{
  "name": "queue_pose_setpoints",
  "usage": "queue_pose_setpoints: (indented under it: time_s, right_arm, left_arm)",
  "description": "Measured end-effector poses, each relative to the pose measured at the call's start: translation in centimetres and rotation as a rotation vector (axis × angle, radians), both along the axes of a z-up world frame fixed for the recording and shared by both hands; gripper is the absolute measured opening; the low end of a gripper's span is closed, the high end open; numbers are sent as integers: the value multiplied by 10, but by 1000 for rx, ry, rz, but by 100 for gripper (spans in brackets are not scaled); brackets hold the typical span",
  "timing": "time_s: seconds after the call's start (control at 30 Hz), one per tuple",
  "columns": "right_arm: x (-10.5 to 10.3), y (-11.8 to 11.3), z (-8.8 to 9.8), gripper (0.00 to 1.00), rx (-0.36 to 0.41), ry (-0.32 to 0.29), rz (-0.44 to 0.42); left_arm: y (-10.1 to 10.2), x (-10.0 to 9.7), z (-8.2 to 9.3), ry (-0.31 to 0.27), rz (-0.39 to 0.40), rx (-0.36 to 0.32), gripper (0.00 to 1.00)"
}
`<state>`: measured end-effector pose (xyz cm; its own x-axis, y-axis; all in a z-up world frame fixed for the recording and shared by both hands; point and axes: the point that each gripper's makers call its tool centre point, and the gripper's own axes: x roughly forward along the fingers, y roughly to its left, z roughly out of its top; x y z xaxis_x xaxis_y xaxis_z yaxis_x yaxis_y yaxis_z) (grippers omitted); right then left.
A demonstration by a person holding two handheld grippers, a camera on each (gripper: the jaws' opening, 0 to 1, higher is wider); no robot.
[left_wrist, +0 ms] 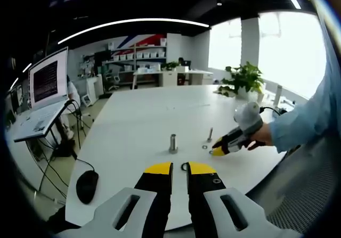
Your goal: Place the washer onto the threaded stud by aligning its center hole with the stud, sliding it down to the base, and recovering from edge contact or off-axis alignment until the washer reaches the visible bottom stop.
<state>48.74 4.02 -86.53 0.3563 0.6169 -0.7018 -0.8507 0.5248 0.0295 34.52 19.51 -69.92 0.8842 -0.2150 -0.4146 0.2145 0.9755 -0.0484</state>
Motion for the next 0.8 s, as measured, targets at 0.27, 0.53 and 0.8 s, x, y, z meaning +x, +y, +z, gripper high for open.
queue_pose_setpoints:
  time_s: [0.27, 0.53, 0.8]
  right_arm:
    - [-3, 1, -6, 21, -25, -28, 29]
    - [2, -3, -5, 21, -61, -80, 38]
    - [3, -5, -7, 20, -17, -43, 1]
  left_arm:
    - [0, 0, -1, 5, -3, 2, 8]
    - [-1, 0, -2, 9, -5, 4, 8]
    - [-1, 0, -2, 9, -5, 3, 8]
